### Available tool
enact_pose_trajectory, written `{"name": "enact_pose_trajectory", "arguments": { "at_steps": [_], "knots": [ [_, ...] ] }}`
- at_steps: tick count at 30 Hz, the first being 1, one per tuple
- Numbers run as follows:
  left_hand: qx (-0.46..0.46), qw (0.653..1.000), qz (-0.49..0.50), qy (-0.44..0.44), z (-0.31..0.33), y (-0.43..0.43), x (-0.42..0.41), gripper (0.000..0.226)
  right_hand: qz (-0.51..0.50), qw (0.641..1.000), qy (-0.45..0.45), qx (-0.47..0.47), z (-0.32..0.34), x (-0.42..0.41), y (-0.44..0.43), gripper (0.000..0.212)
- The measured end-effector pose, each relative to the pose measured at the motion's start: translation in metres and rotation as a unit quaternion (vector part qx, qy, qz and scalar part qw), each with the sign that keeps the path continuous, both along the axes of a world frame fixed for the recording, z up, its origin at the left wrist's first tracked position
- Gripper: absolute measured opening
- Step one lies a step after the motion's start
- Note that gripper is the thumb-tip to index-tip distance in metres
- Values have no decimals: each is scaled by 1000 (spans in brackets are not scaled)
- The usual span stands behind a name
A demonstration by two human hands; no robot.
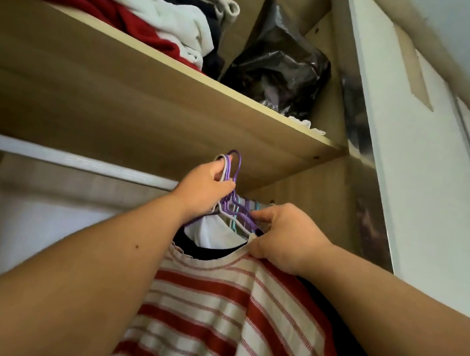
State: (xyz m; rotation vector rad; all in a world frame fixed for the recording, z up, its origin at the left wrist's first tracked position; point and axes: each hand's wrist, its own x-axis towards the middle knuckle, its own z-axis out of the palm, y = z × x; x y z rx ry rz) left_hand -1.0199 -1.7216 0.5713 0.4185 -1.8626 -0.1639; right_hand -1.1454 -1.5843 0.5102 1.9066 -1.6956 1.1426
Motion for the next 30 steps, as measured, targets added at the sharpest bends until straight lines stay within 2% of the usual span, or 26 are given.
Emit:
{"name": "enact_pose_trajectory", "arguments": {
  "at_steps": [4,8,10,12,14,18,21,25,30],
  "knots": [
    [-50,996,67,-17,29,-43,3,51,-41,999,10,-25,22,6,-43,29],
    [-62,984,156,-51,39,-73,4,36,-56,998,0,-13,36,8,-81,42],
    [-83,964,247,-59,36,-82,4,34,-54,999,-6,1,38,9,-94,47],
    [-132,925,349,-66,32,-91,3,40,-56,998,-13,9,36,8,-106,48],
    [-170,901,394,-67,28,-99,0,48,-66,998,-19,10,32,7,-115,46],
    [-176,885,425,-65,25,-109,-4,67,-71,997,-22,31,23,7,-130,43],
    [-187,862,445,-156,25,-112,-5,79,-66,996,-43,41,12,4,-139,50],
    [-202,844,420,-263,30,-112,-4,81,-42,994,-76,63,2,-1,-139,49],
    [-223,846,404,-267,33,-109,3,78,23,982,-159,101,2,-11,-135,33]
  ]
}}
